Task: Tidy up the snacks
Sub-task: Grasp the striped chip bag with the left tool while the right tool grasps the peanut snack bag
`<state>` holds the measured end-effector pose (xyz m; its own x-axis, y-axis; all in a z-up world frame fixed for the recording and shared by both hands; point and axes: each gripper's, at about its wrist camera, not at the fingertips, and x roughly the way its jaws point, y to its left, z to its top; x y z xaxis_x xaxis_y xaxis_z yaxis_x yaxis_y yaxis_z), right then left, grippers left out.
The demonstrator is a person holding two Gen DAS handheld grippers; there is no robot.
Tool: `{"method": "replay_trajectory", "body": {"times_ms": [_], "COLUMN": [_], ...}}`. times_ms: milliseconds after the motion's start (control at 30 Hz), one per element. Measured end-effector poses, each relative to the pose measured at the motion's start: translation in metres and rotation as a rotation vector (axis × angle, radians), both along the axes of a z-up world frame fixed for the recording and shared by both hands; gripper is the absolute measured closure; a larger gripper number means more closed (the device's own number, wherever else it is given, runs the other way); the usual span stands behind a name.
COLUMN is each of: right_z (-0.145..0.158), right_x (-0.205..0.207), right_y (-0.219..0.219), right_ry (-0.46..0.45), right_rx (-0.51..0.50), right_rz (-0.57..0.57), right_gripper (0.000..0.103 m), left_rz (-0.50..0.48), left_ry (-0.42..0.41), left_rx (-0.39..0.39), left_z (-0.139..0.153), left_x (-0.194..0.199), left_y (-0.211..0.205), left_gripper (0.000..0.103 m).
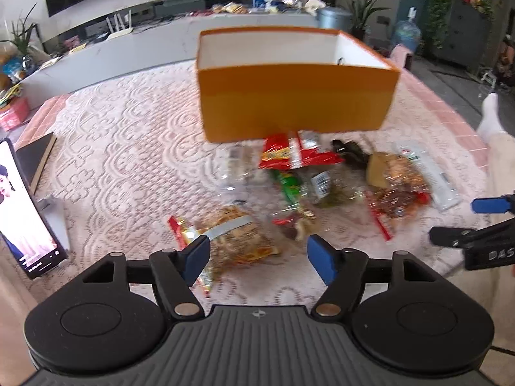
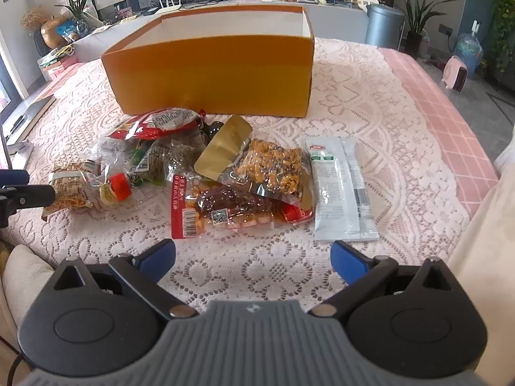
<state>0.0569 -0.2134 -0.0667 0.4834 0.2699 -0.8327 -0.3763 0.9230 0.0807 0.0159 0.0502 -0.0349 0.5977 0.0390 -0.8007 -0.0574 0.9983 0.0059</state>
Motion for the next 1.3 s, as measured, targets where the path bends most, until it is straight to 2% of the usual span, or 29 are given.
{"method": "replay_trajectory", "body": {"times_ms": [200, 333, 533, 667, 900, 1000, 1200, 1300], "right_z": [-0.006, -0.009, -0.017, -0.021, -0.033, -0.041, -0.055, -0.056], "right_x": [0.016, 0.029, 0.043, 0.048, 0.062, 0.071, 0.075, 0.074], "right_y": [0.002, -0.001, 0.003, 0.016, 0.042, 0.043, 0.042, 0.043], "right_ry": [-0.042, -0.069, -0.082, -0.117, -0.202, -0.178, -0.144, -0.159], "right_rx": [-0.025, -0.026, -0.010, -0.016, -0.087, -0.074, -0.029, -0.030], "right_rz": [-0.014, -0.027, -0.002, 0.049, 0.149, 0.144, 0.135, 0.138], "right_gripper": [0.004, 0.004, 0.004, 0.004, 0.004, 0.004, 0.003, 0.005], "left_rz": [0.124, 0.145, 0.153, 0.154, 0.152, 0.156, 0.175, 0.158], "left_ry": [0.031, 0.060, 0.104, 0.094, 0.075, 0.066, 0.053, 0.033], "left_rx": [-0.024, -0.011, -0.037, -0.025, -0.036, -0.043, -0.120, -0.113], "left_z": [-0.015, -0.024, -0.038, -0.044, -0.051, -0.056, -0.065, -0.065], "left_x": [0.011, 0.019, 0.028, 0.034, 0.046, 0.050, 0.056, 0.056], "left_y": [0.020, 0.027, 0.029, 0.027, 0.027, 0.030, 0.038, 0.036], "left_gripper": [0.021, 0.020, 0.018, 0.016, 0.010, 0.009, 0.009, 0.017]}}
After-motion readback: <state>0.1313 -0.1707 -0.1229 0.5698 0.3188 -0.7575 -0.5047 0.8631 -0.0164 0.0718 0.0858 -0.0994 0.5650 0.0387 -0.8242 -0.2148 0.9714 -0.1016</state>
